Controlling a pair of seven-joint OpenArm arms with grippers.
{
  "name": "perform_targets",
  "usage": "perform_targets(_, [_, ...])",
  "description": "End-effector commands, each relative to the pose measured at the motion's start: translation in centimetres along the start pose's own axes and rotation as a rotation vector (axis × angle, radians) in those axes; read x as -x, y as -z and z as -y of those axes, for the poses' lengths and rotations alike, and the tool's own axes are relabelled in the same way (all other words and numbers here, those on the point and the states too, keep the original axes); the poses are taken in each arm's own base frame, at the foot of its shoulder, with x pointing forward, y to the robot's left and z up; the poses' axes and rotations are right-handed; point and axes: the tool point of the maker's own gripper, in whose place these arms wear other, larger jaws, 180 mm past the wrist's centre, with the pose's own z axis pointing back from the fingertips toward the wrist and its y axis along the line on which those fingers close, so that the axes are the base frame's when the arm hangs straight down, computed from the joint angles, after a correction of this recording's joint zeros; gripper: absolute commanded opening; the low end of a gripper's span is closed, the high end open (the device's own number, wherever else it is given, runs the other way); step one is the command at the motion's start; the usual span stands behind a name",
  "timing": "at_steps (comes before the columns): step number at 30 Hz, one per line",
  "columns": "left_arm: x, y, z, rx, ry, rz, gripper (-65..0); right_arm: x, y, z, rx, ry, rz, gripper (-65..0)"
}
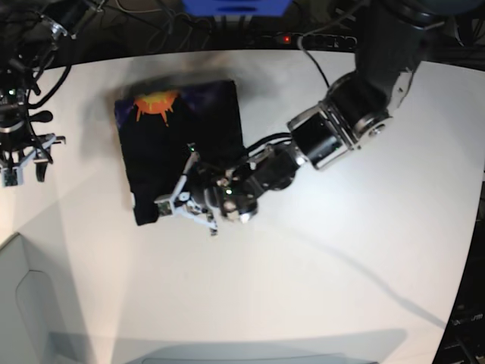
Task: Fold the T-shirt properly
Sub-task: 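Grasp the bundle with the left gripper and flip it over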
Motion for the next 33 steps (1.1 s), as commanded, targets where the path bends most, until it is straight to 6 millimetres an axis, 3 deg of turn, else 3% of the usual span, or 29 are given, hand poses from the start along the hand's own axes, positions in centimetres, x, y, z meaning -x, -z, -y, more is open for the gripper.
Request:
perform_targets(1, [-1.4, 0.0, 0.1, 0.005, 0.057, 0.005, -65.0, -1.0, -0.6, 0.7, 0.018, -0.002, 0.044, -28.4])
perform_targets(6, [-3.4, 1.4, 1.3, 0.000, 0.232, 0.012, -64.1, 0.2, -1.4, 0.8, 0.030, 0.009, 0.018, -28.4])
perform_targets(15, [-3.0, 1.4, 0.9, -0.026, 0.246, -0.001, -43.3, 0.9, -1.5, 0.5, 0.023, 0.012, 0.002, -28.4])
perform_targets(20, [-3.9, 0.1, -1.8, -0.075, 0.147, 0.054, -42.2, 0.9, -1.4, -0.1, 0.012, 0.019, 0.004, -28.4])
perform_targets(25, [-6.6, -2.5, -3.6, -0.136, 0.146, 0.152, -42.1, -0.2, -1.6, -0.8, 0.009, 0.035, 0.042, -28.5])
perform_targets(30, [-8.6, -4.4, -4.3, -0.173, 0.161, 0.220, -42.1, -3.5, -2.4, -4.2, -0.043, 0.020, 0.131, -28.7])
perform_targets(33, [-10.2, -6.2, -4.8, -0.208, 0.201, 0.268, -42.1, -4.4, -2.4, -7.1, -0.108, 0.027, 0.154, -34.0])
